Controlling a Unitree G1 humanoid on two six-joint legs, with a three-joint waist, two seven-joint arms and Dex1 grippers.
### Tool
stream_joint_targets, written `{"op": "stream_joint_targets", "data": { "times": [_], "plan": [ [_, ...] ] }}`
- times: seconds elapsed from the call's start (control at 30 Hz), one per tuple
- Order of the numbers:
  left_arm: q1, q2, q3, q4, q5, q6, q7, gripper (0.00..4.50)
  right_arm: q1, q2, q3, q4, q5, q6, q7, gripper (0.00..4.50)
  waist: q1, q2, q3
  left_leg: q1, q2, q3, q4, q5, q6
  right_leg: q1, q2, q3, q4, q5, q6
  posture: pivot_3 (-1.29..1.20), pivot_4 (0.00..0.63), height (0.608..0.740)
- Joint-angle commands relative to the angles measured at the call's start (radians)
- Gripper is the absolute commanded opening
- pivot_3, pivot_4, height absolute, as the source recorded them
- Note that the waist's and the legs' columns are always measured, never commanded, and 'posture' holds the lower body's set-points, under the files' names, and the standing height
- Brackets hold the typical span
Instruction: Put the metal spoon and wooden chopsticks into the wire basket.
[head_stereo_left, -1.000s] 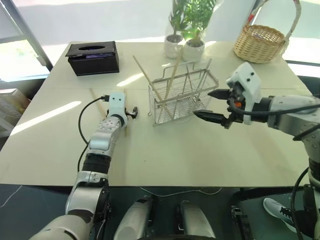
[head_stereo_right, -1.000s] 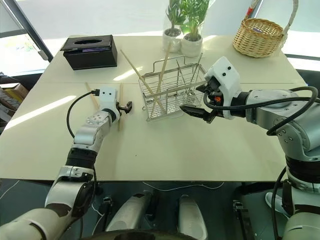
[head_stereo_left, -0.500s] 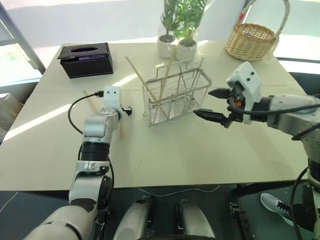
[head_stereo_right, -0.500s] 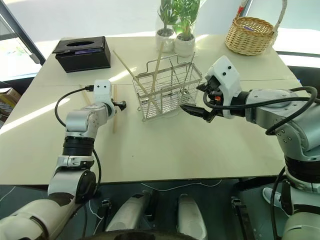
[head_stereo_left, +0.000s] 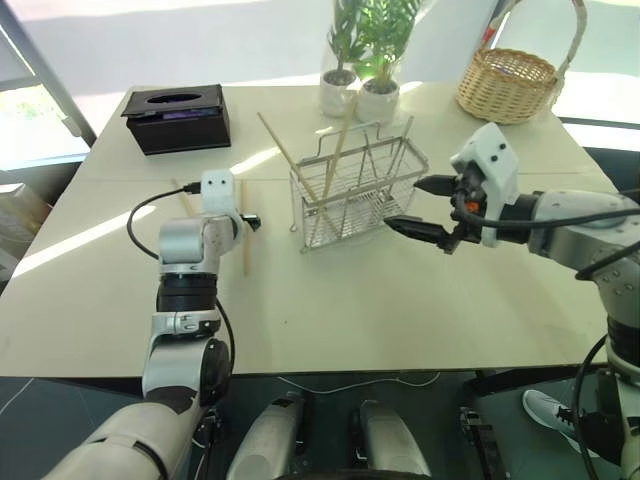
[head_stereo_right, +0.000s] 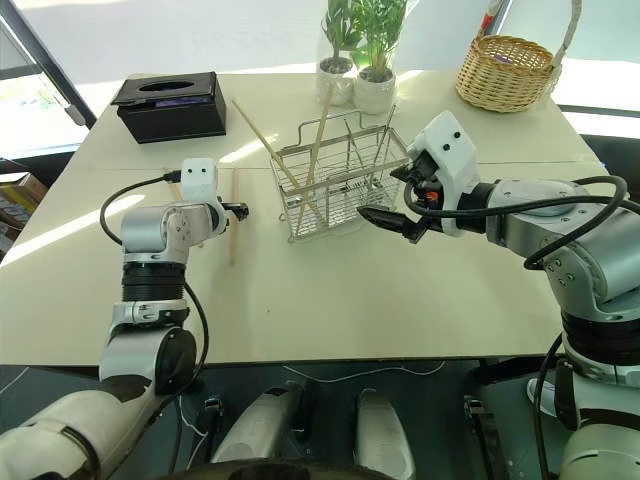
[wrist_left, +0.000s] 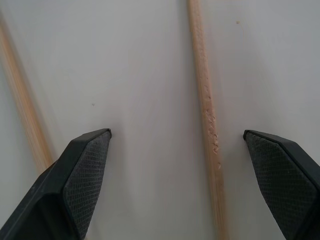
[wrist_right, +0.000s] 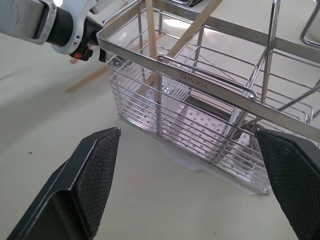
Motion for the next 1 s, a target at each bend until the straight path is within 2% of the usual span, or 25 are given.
{"op": "stream_joint_targets", "data": {
  "times": [0.03, 0.2, 0.23, 0.33, 0.5, 0.73, 0.87, 1.0],
  "plan": [
    [0.030, 0.004, 0.007, 0.021, 0.002, 0.028, -0.004, 4.50, -0.003, -0.002, -0.027, -0.015, -0.006, -0.014, -0.003, 4.45, 0.000, 0.000, 0.000, 0.000, 0.000, 0.000, 0.000, 0.000, 0.000, 0.000, 0.000, 0.000, 0.000, 0.000, 0.000, 0.00, 0.150, 0.740],
    [0.031, 0.003, -0.001, 0.019, 0.004, 0.020, -0.012, 4.50, -0.003, -0.002, -0.026, -0.015, -0.010, -0.016, -0.001, 4.45, 0.001, 0.000, 0.000, 0.000, 0.000, 0.000, 0.000, 0.000, 0.000, 0.000, 0.000, 0.000, 0.000, 0.000, 0.000, 0.00, 0.150, 0.740],
    [0.032, 0.002, 0.001, 0.019, 0.003, 0.017, -0.013, 3.94, -0.003, -0.002, -0.025, -0.014, -0.011, -0.016, -0.001, 4.50, 0.001, 0.000, 0.000, 0.000, 0.000, 0.000, 0.000, 0.000, 0.000, 0.000, 0.000, 0.000, 0.000, 0.000, 0.000, 0.00, 0.150, 0.740],
    [0.036, -0.003, 0.007, 0.012, -0.001, 0.016, -0.015, 2.69, 0.000, -0.003, -0.027, -0.016, -0.013, -0.017, 0.001, 4.50, 0.002, 0.000, 0.000, 0.000, 0.000, 0.000, 0.000, 0.000, 0.000, 0.000, 0.000, 0.000, 0.000, 0.000, 0.000, 0.00, 0.150, 0.740],
    [0.039, -0.006, 0.009, 0.006, 0.001, 0.017, -0.015, 0.06, -0.001, -0.001, -0.026, -0.015, -0.016, -0.017, 0.000, 4.50, 0.002, 0.000, 0.000, 0.000, 0.000, 0.000, 0.001, 0.000, 0.000, 0.000, 0.000, 0.000, 0.000, 0.001, 0.000, 0.00, 0.150, 0.740],
    [0.051, 0.014, -0.031, 0.000, 0.009, -0.032, -0.051, 0.06, 0.003, 0.003, -0.025, -0.005, -0.024, -0.023, -0.003, 4.50, 0.002, 0.000, 0.000, 0.000, 0.000, 0.000, 0.001, 0.000, 0.000, 0.000, 0.000, 0.000, 0.000, 0.001, 0.000, 0.00, 0.150, 0.740],
    [0.046, 0.045, -0.040, -0.024, 0.019, -0.266, -0.083, 0.06, 0.014, 0.014, -0.031, 0.006, -0.038, -0.030, -0.019, 4.50, 0.004, 0.000, 0.000, 0.000, 0.000, 0.000, 0.001, 0.000, 0.000, 0.000, 0.000, 0.000, 0.000, 0.001, 0.000, 0.00, 0.150, 0.740],
    [0.020, 0.076, 0.008, -0.100, -0.055, -0.489, -0.198, 0.06, 0.024, 0.026, -0.032, 0.018, -0.058, -0.040, -0.035, 4.50, 0.003, -0.001, 0.000, -0.002, 0.000, 0.001, 0.001, 0.000, 0.000, -0.002, 0.000, 0.000, 0.000, 0.003, 0.000, 0.00, 0.150, 0.740]
  ]
}}
